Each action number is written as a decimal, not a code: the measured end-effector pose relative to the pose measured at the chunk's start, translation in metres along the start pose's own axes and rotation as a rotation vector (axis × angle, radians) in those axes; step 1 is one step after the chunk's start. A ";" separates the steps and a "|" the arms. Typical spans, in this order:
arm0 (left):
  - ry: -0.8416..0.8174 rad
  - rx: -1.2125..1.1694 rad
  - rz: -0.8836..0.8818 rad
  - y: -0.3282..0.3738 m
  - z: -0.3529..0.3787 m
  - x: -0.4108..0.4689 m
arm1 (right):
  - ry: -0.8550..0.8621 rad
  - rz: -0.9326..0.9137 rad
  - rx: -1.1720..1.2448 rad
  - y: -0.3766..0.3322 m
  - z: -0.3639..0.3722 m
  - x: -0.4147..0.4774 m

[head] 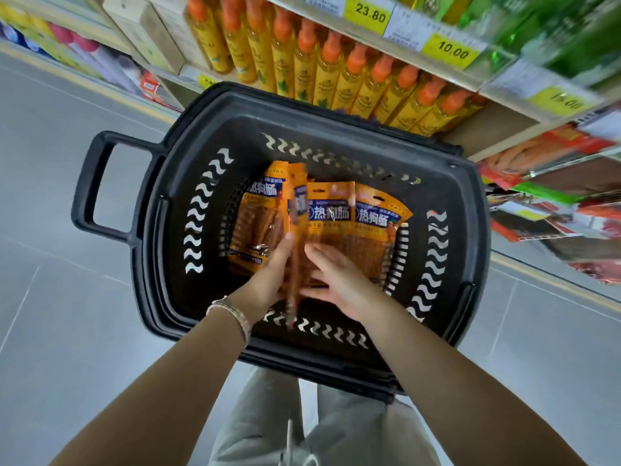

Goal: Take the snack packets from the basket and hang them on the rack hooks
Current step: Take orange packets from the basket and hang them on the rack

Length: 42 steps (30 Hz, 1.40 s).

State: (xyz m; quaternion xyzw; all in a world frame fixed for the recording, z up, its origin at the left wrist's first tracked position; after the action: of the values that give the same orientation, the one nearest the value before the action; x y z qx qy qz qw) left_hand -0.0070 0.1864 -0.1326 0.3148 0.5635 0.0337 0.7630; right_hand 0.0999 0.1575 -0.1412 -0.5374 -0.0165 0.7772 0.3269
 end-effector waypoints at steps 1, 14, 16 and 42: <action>-0.027 -0.032 0.054 0.002 -0.003 0.000 | -0.060 0.012 0.022 0.003 0.009 -0.001; 0.543 0.030 -0.046 -0.030 -0.092 0.005 | 0.707 -0.106 -0.365 -0.007 -0.115 0.062; 0.557 0.028 -0.061 -0.032 -0.094 0.004 | 0.754 -0.110 -0.347 -0.007 -0.122 0.073; 0.293 0.093 0.277 0.087 0.003 -0.067 | 0.016 -0.504 -0.697 -0.075 0.037 -0.085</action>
State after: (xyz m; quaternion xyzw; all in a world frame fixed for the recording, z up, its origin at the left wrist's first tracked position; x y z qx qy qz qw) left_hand -0.0020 0.2272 -0.0308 0.4159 0.6207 0.1576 0.6457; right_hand 0.1233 0.1841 -0.0273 -0.6010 -0.4063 0.6168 0.3054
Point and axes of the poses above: each hand's wrist, its own x-axis towards the middle knuckle, its own z-axis out of the palm, y = z × x, the point moved 6 cm from there along x, towards the middle knuckle, and after that the axes turned 9 degrees about x, right-handed, at the moved point
